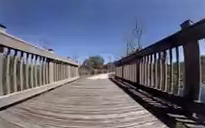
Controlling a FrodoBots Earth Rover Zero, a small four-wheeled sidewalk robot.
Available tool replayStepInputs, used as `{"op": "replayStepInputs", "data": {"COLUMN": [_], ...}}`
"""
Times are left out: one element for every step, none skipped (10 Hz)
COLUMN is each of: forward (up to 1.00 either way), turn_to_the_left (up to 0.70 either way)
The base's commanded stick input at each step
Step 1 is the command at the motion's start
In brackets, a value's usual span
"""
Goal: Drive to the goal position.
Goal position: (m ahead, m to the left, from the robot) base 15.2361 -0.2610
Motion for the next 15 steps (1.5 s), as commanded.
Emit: {"op": "replayStepInputs", "data": {"forward": [0.5, 0.5, 0.5, 0.59, 0.7, 0.7, 0.7, 0.7, 0.7, 0.7, 0.7, 0.7, 0.7, 0.7, 0.7], "turn_to_the_left": [0.0, 0.0, 0.0, 0.0, 0.0, 0.0, 0.0, 0.0, 0.0, 0.0, 0.0, 0.0, 0.0, 0.0, 0.0]}}
